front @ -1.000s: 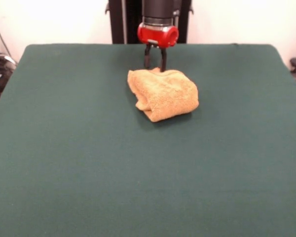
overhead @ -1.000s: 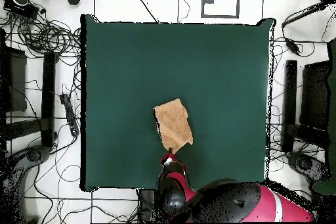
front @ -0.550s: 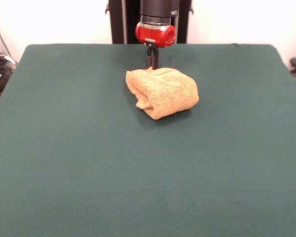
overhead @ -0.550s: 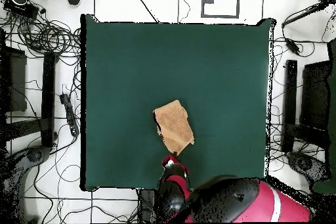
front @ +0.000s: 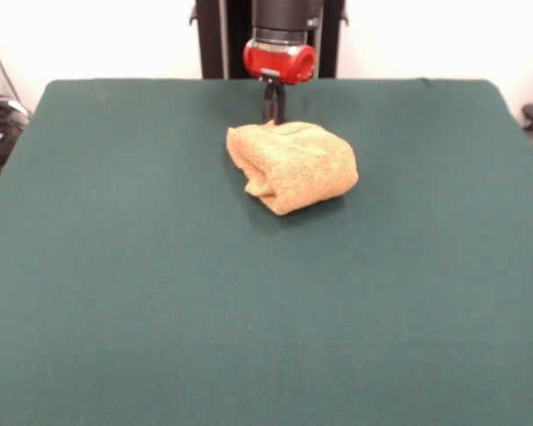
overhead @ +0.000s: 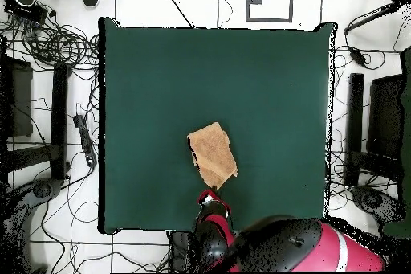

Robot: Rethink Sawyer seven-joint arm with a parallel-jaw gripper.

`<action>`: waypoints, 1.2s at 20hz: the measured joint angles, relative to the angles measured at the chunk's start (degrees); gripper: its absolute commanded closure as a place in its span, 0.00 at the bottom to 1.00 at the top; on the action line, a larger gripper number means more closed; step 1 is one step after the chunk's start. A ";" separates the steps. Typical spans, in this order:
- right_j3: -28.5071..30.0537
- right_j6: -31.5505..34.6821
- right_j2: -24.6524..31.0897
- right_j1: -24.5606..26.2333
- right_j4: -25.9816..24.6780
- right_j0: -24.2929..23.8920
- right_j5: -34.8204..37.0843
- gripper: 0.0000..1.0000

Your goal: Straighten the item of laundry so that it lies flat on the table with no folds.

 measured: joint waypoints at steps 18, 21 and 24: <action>-2.20 0.00 1.28 -28.41 4.30 5.38 49.96 1.00; -4.90 0.00 2.62 -32.38 2.32 5.20 56.34 1.00; -7.81 -0.01 4.53 -34.91 0.20 4.47 60.44 1.00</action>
